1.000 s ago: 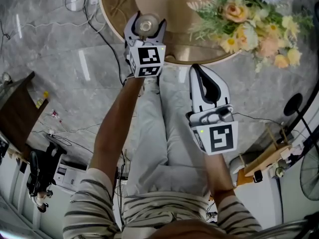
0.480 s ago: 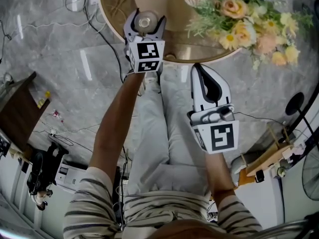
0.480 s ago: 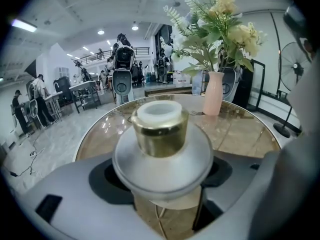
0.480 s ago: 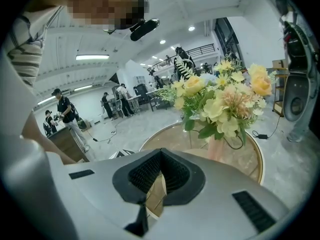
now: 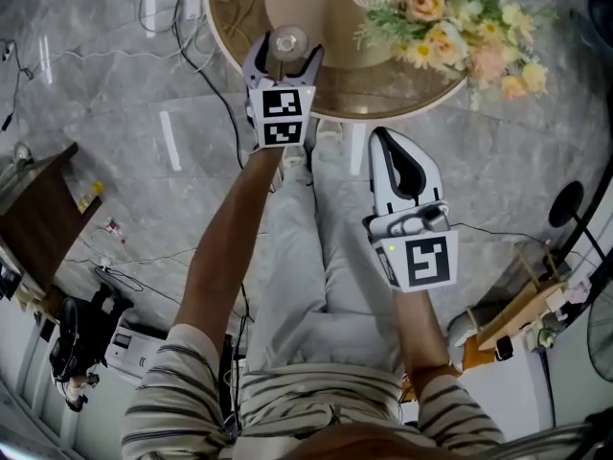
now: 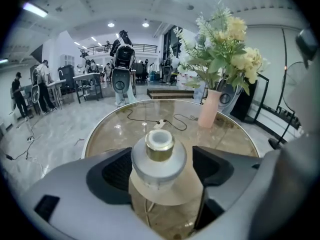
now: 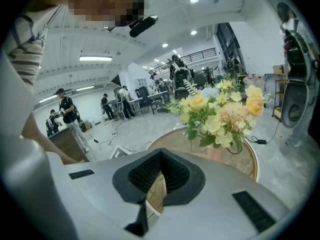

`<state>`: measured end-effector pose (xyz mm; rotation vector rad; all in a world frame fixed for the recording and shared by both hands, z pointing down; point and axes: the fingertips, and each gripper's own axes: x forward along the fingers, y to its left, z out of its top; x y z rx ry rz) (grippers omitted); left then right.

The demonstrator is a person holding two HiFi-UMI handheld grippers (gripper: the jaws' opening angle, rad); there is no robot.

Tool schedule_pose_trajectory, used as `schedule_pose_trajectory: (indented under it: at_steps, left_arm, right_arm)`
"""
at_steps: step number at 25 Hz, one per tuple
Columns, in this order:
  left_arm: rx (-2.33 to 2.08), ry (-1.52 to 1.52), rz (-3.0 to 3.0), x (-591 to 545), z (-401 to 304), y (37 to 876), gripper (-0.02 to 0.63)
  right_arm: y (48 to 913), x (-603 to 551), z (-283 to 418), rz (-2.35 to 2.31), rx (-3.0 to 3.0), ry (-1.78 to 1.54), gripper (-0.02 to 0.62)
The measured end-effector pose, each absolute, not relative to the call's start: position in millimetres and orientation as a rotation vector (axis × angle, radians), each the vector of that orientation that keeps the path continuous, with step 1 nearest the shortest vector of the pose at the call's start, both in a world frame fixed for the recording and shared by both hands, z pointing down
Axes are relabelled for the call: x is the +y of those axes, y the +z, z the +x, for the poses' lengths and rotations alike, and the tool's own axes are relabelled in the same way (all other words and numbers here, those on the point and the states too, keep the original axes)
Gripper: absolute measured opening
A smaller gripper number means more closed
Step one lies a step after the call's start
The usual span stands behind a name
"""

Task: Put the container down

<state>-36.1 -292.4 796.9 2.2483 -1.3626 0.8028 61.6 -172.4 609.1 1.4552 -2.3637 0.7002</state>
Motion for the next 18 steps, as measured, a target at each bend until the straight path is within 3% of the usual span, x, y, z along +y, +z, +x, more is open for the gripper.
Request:
schedule_pose_trajectory:
  at_steps: [7, 18]
  left_arm:
    - [-1.375, 0.748, 2.282, -279, -40, 740, 0.37]
    - [-1.399, 0.594, 2.347, -242, -55, 603, 0.262]
  right_arm:
    - [574, -161, 55, 1.513, -2.39, 0.659, 0.009]
    - [500, -137, 46, 1.604, -2.41, 0.62, 0.009]
